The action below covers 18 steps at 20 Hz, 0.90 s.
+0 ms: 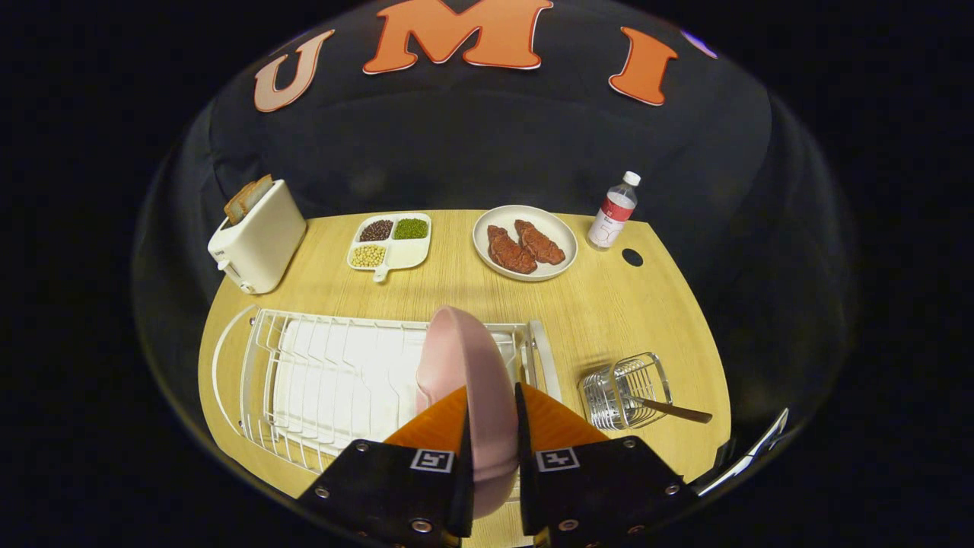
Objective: Take the plate from the dish rack, then take the spoon from the basket and place it into the plate.
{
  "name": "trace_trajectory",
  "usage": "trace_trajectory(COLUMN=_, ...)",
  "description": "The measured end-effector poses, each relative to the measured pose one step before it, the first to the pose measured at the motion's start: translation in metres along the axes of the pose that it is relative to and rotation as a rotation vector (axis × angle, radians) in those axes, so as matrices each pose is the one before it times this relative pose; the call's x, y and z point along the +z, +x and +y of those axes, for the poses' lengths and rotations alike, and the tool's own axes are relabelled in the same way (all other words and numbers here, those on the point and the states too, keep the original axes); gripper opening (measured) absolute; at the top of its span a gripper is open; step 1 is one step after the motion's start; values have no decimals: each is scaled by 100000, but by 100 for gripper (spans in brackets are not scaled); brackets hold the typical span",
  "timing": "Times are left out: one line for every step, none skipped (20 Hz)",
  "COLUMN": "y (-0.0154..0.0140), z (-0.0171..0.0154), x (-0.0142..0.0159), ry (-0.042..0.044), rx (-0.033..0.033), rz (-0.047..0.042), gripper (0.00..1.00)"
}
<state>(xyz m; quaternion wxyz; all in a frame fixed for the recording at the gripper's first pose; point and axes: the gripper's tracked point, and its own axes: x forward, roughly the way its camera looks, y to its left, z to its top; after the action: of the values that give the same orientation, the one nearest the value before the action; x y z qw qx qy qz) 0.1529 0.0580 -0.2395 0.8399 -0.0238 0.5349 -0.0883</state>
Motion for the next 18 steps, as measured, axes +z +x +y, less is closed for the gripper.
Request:
trace_trajectory(y=-224, z=-393, x=178, ry=-367, rx=-1284, rz=-846, gripper=25)
trace_trajectory(y=-165, z=242, x=28, ry=-203, rx=195, rz=-543, gripper=25)
trace_trajectory(y=-289, z=-113, x=-138, ry=-377, rx=-1013, rz=43, gripper=25)
trace_trajectory(y=-116, z=-28, x=111, ry=55, rx=-444, rz=-381, gripper=25)
trace_trajectory(y=-216, z=17, x=51, ry=28, rx=-761, rz=-623, gripper=25)
trace_trajectory(y=-169, z=120, x=309, ry=637, rx=-329, rz=-730, gripper=25)
trace_trajectory(y=-196, z=-129, x=5, ry=-244, rx=-1015, rz=12, gripper=25)
trace_trajectory(y=-354, z=-523, x=604, ry=-599, rx=-2362, rz=-2235, gripper=25)
trace_trajectory(y=-213, z=-129, x=551, ry=-199, rx=-102, rz=-1901, gripper=25)
trace_trajectory(y=-506, z=93, x=163, ry=590, rx=641, rz=-903, gripper=25)
trace_trajectory(y=-349, z=199, x=62, ry=638, rx=1699, rz=-767, gripper=25)
trace_trajectory(y=-587, z=468, x=220, ry=2035, rx=3964, rz=-344, gripper=23)
trace_trajectory(y=-688, z=123, x=31, ry=1041, rx=1891, rz=-1365, gripper=21)
trace_trajectory(y=-724, z=-156, x=251, ry=73, rx=502, rz=-2152, gripper=21)
trace_trajectory(y=-851, z=-230, x=130, ry=-540, rx=232, rz=-2102, gripper=21)
trace_trajectory(y=-902, z=10, x=-175, ry=-399, rx=847, rz=-1457, gripper=21)
trace_trajectory(y=-868, z=119, x=-236, ry=-162, rx=1721, rz=-882, gripper=21)
trace_trajectory(y=-876, z=345, x=-413, ry=-147, rx=2340, rz=-478, gripper=21)
